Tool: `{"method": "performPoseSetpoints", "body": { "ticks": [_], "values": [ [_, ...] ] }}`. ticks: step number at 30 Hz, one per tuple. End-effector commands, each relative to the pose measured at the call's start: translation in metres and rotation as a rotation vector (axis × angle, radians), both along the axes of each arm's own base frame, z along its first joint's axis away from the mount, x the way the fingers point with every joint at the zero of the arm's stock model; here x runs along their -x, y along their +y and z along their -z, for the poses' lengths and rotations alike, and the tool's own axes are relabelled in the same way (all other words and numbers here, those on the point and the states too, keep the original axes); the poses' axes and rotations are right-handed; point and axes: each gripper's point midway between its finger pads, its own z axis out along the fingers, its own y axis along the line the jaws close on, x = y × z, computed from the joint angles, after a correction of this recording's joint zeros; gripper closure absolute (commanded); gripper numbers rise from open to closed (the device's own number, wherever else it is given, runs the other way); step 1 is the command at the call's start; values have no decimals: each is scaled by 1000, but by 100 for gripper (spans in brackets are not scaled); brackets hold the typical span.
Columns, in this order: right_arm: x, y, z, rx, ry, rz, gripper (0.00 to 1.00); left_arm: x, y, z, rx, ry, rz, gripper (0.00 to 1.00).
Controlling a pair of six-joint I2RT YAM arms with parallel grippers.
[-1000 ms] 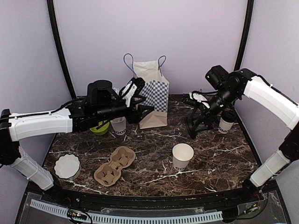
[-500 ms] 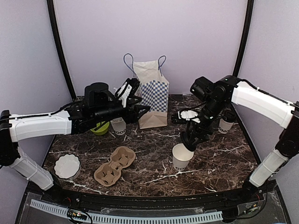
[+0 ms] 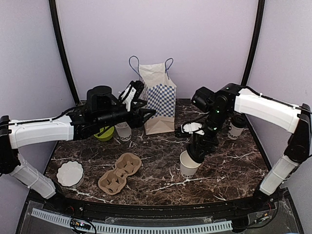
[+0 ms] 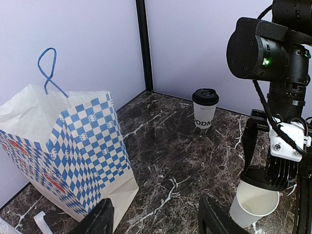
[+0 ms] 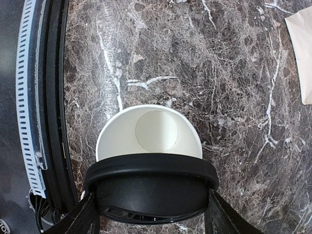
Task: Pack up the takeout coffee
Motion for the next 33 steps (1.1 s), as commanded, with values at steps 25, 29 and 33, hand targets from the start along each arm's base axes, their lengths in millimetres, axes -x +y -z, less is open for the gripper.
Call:
{"method": "performPoseSetpoints", "body": {
  "ticks": [25,29,33],
  "values": [
    [8,6,14,67,21,-9,41,4,9,-16,27,-33,-4,39],
    [10,-4,6,93,-3,-10,41,4,9,-16,26,-33,-3,39],
    [7,-7,-6,99,-36,-5,41,5,8,-16,23,-30,1,39]
  ]
}}
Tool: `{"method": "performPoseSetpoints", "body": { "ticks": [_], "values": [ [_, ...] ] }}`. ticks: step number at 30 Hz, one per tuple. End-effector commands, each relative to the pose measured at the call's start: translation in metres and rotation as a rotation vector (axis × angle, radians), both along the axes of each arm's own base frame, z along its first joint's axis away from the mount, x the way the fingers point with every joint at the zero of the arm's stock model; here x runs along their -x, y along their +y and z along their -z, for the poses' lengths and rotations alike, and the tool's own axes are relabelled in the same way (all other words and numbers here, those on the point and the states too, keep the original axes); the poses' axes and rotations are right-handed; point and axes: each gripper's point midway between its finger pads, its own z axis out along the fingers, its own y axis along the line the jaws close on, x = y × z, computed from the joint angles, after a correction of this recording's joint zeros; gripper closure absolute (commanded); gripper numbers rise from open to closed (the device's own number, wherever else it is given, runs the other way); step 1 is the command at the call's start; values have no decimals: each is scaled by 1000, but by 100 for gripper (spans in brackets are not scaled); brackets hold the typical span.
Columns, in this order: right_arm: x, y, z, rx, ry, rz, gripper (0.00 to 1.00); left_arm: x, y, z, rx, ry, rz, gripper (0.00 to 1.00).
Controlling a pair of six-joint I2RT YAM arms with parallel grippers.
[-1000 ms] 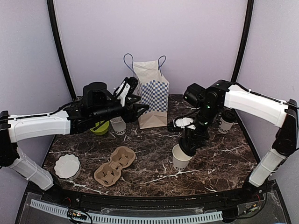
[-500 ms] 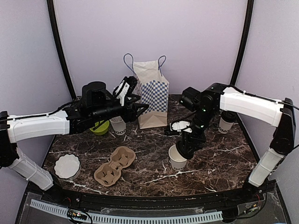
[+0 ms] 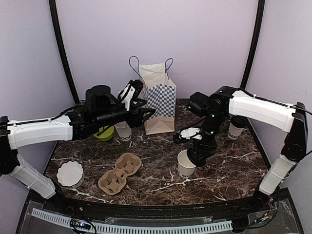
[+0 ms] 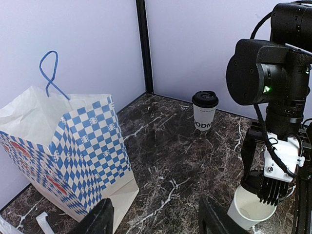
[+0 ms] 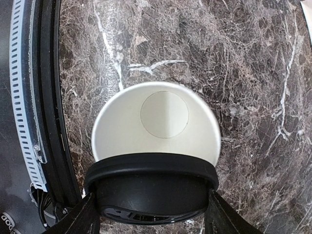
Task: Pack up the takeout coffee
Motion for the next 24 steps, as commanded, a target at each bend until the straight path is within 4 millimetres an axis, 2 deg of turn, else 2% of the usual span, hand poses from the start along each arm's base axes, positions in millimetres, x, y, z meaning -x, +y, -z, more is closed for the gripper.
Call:
{"method": "performPoseSetpoints", "body": {
  "ticks": [1,4,10,24],
  "values": [
    [-2,-3,-26,-7,-61,-7,41,4,6,-11,15,-24,3,39],
    [-3,5,-32,-41,-57,-5,41,4,7,-11,11,-23,3,39],
    [0,17,-29,-39,-39,-30,41,5,7,-12,13,-24,4,39],
    [0,22,-20,9,-45,-44,39,6,9,-12,3,-28,4,39]
  ]
}}
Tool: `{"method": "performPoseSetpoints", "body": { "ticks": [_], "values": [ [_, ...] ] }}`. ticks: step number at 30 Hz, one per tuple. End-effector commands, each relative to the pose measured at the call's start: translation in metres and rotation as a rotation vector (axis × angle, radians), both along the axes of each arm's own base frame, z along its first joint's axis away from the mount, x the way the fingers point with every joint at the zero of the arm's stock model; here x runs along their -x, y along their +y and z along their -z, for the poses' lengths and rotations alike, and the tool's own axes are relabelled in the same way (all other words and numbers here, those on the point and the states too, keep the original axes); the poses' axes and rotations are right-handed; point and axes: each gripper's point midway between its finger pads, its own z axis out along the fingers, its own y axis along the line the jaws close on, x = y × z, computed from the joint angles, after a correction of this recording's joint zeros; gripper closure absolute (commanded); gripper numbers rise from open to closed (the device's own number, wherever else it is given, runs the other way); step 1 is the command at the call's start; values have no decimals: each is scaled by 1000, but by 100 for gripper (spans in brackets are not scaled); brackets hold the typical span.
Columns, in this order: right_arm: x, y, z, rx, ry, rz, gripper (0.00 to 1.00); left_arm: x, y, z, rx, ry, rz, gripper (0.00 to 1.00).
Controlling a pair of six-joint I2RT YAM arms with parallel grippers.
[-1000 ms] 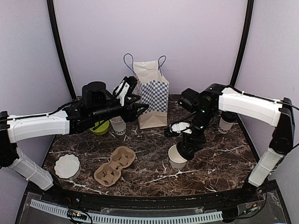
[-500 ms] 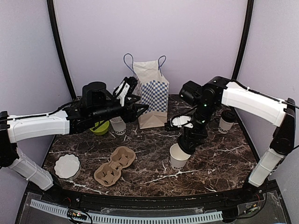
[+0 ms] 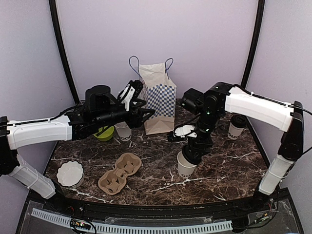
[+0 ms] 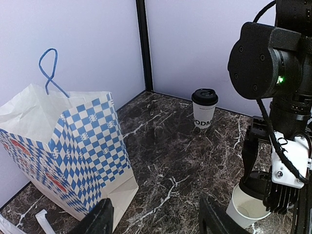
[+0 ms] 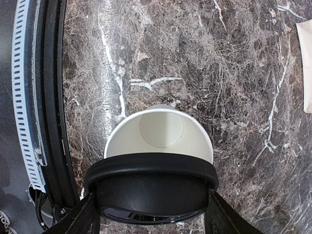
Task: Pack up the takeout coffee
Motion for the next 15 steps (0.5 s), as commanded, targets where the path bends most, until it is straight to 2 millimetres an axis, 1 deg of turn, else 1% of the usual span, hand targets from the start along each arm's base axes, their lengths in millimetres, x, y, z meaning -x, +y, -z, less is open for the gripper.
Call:
{"method": "performPoseSetpoints", "body": {
  "ticks": [1,11,15],
  "values": [
    [0,2,-3,12,-10,1,40,5,7,-15,14,-35,5,39],
    [-2,10,4,22,-4,1,39,5,8,-14,13,-35,4,39],
    [-4,12,7,29,-9,3,37,5,7,-12,10,-32,7,39]
  ]
}}
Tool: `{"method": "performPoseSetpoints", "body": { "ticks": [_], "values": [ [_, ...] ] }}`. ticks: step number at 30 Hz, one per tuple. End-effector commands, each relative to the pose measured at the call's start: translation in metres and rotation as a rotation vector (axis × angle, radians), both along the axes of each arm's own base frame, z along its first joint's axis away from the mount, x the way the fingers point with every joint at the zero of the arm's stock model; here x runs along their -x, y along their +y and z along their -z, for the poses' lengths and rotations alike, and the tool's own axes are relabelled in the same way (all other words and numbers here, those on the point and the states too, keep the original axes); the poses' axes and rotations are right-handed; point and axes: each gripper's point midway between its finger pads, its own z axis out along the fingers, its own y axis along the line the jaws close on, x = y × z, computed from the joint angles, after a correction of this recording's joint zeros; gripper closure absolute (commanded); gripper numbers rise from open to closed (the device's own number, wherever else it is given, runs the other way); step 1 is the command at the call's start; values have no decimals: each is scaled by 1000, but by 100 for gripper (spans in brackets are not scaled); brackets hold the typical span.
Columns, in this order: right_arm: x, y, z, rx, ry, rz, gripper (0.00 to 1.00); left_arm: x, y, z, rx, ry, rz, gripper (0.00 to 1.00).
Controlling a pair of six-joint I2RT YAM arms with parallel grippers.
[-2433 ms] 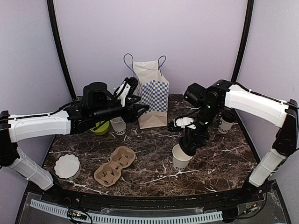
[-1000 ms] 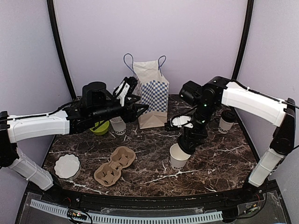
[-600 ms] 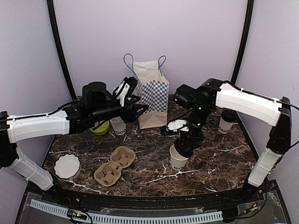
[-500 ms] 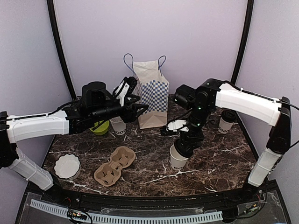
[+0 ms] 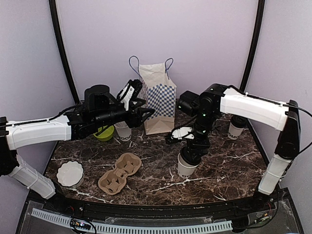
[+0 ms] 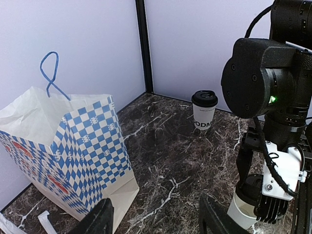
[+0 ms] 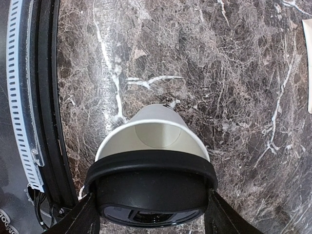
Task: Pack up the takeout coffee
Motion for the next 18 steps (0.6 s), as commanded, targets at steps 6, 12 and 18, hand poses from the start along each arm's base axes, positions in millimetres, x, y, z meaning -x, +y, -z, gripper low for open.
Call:
{"method": "performPoseSetpoints", "body": {
  "ticks": [6,12,18],
  "values": [
    [-2,11,-4,-14,-18,1,27,4,6,-6,3,-18,5,39],
    [-1,12,-29,-80,-56,-1,5,-1,3,-2,-1,20,-12,37],
    [-12,5,-48,-172,-111,56,1,-12,-1,21,-2,236,-86,37]
  ]
}}
